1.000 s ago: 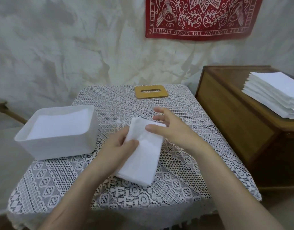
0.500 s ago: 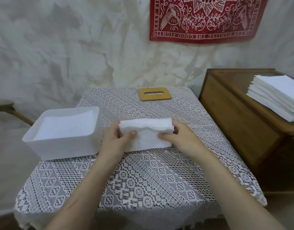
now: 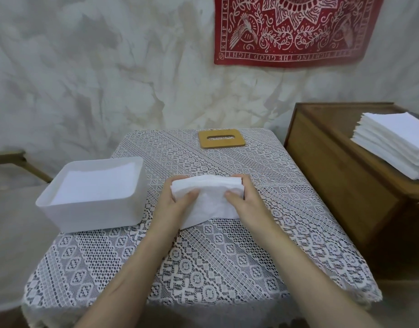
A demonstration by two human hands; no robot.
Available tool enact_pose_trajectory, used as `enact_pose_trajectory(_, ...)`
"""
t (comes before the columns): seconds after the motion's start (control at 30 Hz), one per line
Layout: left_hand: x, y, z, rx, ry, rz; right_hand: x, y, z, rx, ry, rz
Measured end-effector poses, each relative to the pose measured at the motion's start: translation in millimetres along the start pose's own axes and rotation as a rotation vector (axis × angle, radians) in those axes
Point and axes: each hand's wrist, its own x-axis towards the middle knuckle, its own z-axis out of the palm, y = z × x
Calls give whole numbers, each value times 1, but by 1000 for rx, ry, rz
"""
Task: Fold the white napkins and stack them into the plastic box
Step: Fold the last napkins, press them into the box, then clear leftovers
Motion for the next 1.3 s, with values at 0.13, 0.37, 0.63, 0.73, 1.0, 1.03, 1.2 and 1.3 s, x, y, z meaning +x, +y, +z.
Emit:
enact_pose_trajectory(0.13, 4, 5, -7, 47, -73, -13, 2, -6, -8, 6, 41, -39)
enact_pose_trajectory(0.37, 1, 0, -14, 166, -157, 3, -5, 0, -20, -205, -77, 15)
enact_pose_trajectory(0.63, -2, -3, -4, 109, -140, 6, -8, -5, -20, -178, -47, -24)
enact_pose_trajectory(0.73, -7, -7, -4, 147, -157, 3, -12, -2, -17, -236, -46, -5)
enact_pose_trajectory(1.0, -6, 0, 2, 59, -59, -37, -10, -12, -22, -111, 4, -21)
enact_pose_trajectory(1.03, -7, -1, 4, 66, -33, -48, -10, -10, -21, -116, -4, -12)
enact_pose_trajectory(1.2, -10, -1, 5, 125, -62, 24, -14, -7, -17, -116, 24, -22)
enact_pose_trajectory(1.3, -13, 3, -4, 174, -120, 50, -15, -4, -24, -157, 2, -11)
